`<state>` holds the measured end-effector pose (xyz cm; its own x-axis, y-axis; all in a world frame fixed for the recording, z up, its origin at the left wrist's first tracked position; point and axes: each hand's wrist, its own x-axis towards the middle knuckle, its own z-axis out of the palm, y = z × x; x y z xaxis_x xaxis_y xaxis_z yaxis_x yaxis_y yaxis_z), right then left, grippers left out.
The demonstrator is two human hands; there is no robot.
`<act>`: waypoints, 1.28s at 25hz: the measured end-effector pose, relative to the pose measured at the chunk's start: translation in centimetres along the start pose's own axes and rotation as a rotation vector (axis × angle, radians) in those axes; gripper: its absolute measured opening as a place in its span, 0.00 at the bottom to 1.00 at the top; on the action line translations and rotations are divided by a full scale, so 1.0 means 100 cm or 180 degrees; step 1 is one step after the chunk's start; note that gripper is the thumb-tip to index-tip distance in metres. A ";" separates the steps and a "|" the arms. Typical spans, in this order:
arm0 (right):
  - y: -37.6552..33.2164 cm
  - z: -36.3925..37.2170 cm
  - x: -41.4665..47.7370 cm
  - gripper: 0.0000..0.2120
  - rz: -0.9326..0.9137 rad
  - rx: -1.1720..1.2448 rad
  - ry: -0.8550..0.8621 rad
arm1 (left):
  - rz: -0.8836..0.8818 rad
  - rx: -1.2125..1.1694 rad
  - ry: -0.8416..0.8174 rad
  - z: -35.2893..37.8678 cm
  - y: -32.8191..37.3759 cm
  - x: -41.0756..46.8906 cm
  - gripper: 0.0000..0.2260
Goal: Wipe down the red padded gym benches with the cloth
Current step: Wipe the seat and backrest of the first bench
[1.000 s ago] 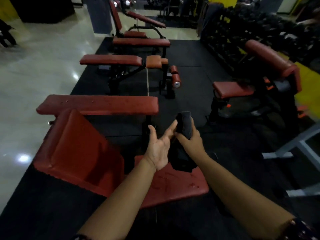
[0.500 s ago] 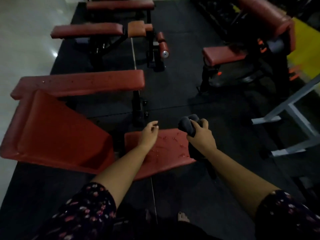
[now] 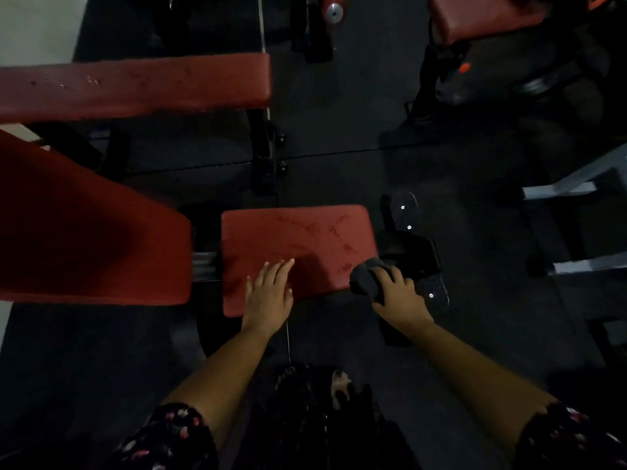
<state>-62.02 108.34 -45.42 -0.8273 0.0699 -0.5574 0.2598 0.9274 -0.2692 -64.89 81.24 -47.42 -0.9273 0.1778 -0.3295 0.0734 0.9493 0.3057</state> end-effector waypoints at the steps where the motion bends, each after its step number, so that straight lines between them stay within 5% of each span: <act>1: 0.005 0.011 0.007 0.34 0.0094 0.0092 -0.0081 | 0.0056 0.0017 -0.0025 0.008 -0.001 0.007 0.29; 8: 0.033 0.088 0.086 0.33 0.0496 0.0255 -0.0627 | 0.0346 0.0073 0.0053 0.071 -0.030 0.091 0.28; 14: 0.026 0.103 0.182 0.41 0.0804 -0.0024 0.0589 | 0.0522 0.0331 0.0222 0.149 -0.049 0.168 0.26; 18: 0.031 0.138 0.217 0.40 0.0661 -0.0478 0.0417 | 0.1202 0.0630 0.0112 0.207 -0.026 0.196 0.26; 24: 0.058 0.189 0.226 0.42 0.0501 -0.0552 0.1003 | 0.0977 0.0465 0.0354 0.269 -0.022 0.214 0.27; 32: 0.054 0.137 0.289 0.35 0.0341 -0.0491 0.1072 | 0.1169 0.0259 0.0782 0.275 -0.026 0.217 0.25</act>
<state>-77.74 110.33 -73.73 -0.9235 0.2624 -0.2799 0.2969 0.9509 -0.0879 -75.12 89.73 -79.97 -0.8933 0.4492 0.0127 0.4334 0.8538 0.2883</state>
